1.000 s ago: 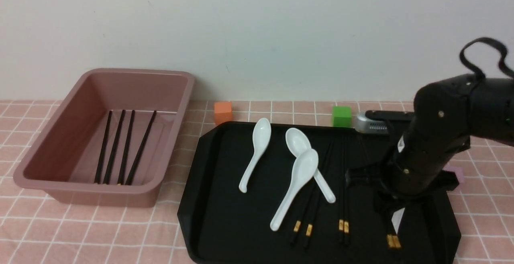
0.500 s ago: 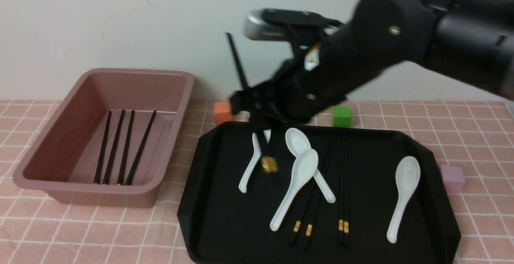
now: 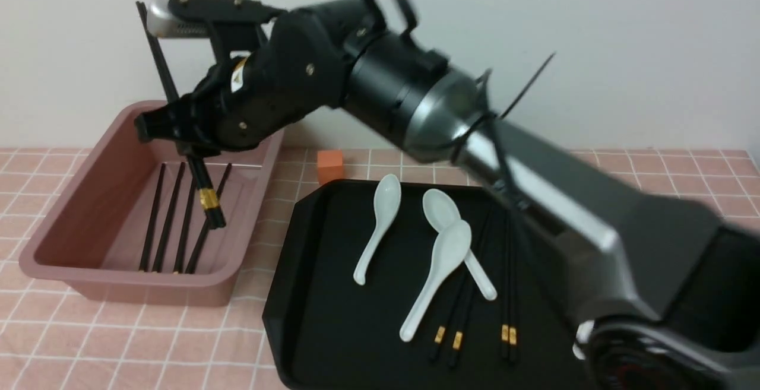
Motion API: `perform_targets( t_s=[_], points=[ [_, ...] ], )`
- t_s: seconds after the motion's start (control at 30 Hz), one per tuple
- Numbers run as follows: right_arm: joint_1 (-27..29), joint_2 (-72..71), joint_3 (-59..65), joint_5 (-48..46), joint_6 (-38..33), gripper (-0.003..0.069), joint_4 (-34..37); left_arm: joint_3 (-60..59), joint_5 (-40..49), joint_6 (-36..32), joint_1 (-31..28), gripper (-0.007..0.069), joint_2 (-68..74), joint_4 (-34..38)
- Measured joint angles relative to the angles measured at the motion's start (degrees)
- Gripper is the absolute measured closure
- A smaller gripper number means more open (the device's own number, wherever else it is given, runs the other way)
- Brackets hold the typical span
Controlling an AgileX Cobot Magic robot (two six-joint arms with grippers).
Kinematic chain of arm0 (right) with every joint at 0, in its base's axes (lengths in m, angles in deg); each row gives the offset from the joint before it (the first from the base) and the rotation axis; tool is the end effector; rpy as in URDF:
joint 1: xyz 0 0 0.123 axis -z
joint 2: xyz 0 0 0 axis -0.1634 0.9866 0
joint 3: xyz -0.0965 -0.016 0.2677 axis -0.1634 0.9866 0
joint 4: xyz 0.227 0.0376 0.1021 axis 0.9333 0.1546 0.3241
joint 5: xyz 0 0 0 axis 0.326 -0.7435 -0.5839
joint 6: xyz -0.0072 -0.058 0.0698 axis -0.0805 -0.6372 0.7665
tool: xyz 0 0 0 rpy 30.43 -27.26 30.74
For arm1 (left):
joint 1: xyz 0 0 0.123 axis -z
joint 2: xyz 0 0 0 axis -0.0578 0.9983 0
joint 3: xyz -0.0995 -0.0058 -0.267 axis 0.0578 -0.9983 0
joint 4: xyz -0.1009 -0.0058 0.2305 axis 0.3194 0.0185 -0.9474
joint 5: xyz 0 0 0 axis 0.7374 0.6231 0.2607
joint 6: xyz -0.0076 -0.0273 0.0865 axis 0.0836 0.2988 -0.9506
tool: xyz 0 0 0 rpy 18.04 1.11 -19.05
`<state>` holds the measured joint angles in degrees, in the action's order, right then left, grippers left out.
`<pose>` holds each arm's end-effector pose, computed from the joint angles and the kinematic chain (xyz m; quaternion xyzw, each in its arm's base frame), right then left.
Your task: On pink tablecloth take chopsticks from black tray and put them in box.
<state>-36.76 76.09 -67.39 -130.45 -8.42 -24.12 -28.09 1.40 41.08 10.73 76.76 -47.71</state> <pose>0.3724 0.4102 0.2986 -0.2197 0.8514 0.3275 0.3460 0.0512 -0.0109 0.1685 -0.0630 0.8093 -0.1475 0.5651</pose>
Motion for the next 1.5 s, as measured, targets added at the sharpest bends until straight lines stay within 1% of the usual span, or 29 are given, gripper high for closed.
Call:
perform_targets(
  t_s=[0.13,0.2,0.3,0.37,0.4,0.43,0.47,0.5,0.57,0.63,0.7,0.73,0.8,0.83,0.87,0.9,0.93,1.0,1.03,1.07,1.1,1.13,1.17,1.2,1.23,1.3,1.5],
  points=[
    [0.0,4.1,-2.9,4.5,0.0,0.0529,0.0,0.0,0.0,0.0,0.0,0.0406,0.0,0.0],
    [0.0,6.6,-3.3,9.2,0.0,0.0529,0.0,0.0,0.0,0.0,0.0,0.0405,0.0,0.0],
    [0.0,8.0,-3.4,11.3,0.0,0.0489,0.0,0.0,0.0,0.0,0.0,0.0405,0.0,0.0],
    [0.0,8.4,-3.4,11.3,0.0,0.0406,-0.1,0.0,0.0,0.0,0.0,0.0405,0.0,0.0],
    [0.0,8.4,-3.4,11.3,0.0,0.0342,-0.2,0.0,0.0,0.0,0.0,0.0405,0.0,0.0],
    [0.0,8.4,-3.4,11.3,0.0,0.0332,-0.2,0.0,0.0,0.0,0.0,0.0405,0.0,0.0],
    [0.0,8.4,-4.1,10.6,0.0,0.0246,-0.2,0.0,0.0,0.0,0.0,0.0405,0.0,0.0],
    [0.0,8.4,-4.7,9.7,0.0,0.02,-0.3,0.0,0.0,0.0,0.0,0.0403,0.0,0.0],
    [0.0,7.7,-6.3,6.0,-0.1,0.0132,-1.4,0.0,0.0,0.0,0.0,0.0403,0.0,0.0],
    [0.0,6.5,-7.8,1.1,-0.8,0.0109,-2.5,0.0,0.0,0.0,0.0,0.0403,0.0,0.0],
    [0.0,3.7,-9.7,-7.4,-2.1,0.0104,-4.8,0.0,0.0,0.0,0.0,0.0402,0.0,0.0],
    [0.0,3.7,-9.9,-8.2,-2.2,0.0105,-5.0,0.0,0.0,0.0,0.0,0.0402,0.0,0.0],
    [0.0,-0.8,-11.9,-18.8,-3.6,0.0145,-7.2,0.0,0.0,0.0,0.0,0.0398,0.0,0.0],
    [0.0,-3.8,-12.4,-23.1,-4.2,0.018,-8.1,0.0,0.0,0.0,0.0,0.0396,0.0,0.0],
    [0.0,-5.5,-12.6,-25.2,-4.3,0.0216,-8.5,0.0,0.0,0.0,0.0,0.0396,0.0,0.0],
    [0.0,-6.4,-12.6,-25.4,-4.4,0.0225,-8.7,0.0,0.0,0.0,0.0,0.0396,0.0,0.0],
    [0.1,-9.9,-12.5,-26.9,-4.5,0.0308,-9.4,0.0,0.0,0.0,0.0,0.0395,0.0,0.0],
    [0.1,-13.3,-11.5,-27.3,-4.6,0.0395,-10.1,0.0,0.0,0.0,0.0,0.0392,0.0,0.0],
    [0.1,-15.0,-10.7,-27.4,-4.8,0.0452,-10.4,0.0,0.0,0.0,0.0,0.0391,0.0,0.0],
    [0.1,-16.3,-9.9,-27.5,-5.0,0.0475,-10.5,0.0,0.0,0.0,0.0,0.039,0.0,0.0],
    [0.1,-19.0,-7.7,-27.7,-5.6,0.0553,-10.6,0.0,0.0,0.0,0.0,0.0389,0.0,0.0],
    [0.1,-22.5,-4.3,-27.8,-5.9,0.0613,-10.8,0.0,0.0,0.0,0.0,0.0388,0.0,0.0],
    [0.1,-24.6,-1.9,-27.8,-6.0,0.065,-11.0,0.0,0.0,0.0,0.0,0.0388,0.0,0.0],
    [0.1,-27.4,1.5,-27.8,-6.0,0.0667,-11.3,0.0,0.0,0.0,0.0,0.0388,0.0,0.0],
    [0.1,-27.9,2.3,-27.8,-6.0,0.0667,-11.3,0.0,0.0,0.0,0.0,0.0388,0.0,0.0],
    [0.1,-35.6,13.9,-27.8,-6.0,0.0673,-12.7,0.0,0.0,0.0,0.0,0.0386,0.0,0.0],
    [0.2,-48.9,36.9,-27.9,-4.3,0.0671,-15.6,0.0,0.0,0.0,0.0,0.0386,0.0,0.0]
  ],
)
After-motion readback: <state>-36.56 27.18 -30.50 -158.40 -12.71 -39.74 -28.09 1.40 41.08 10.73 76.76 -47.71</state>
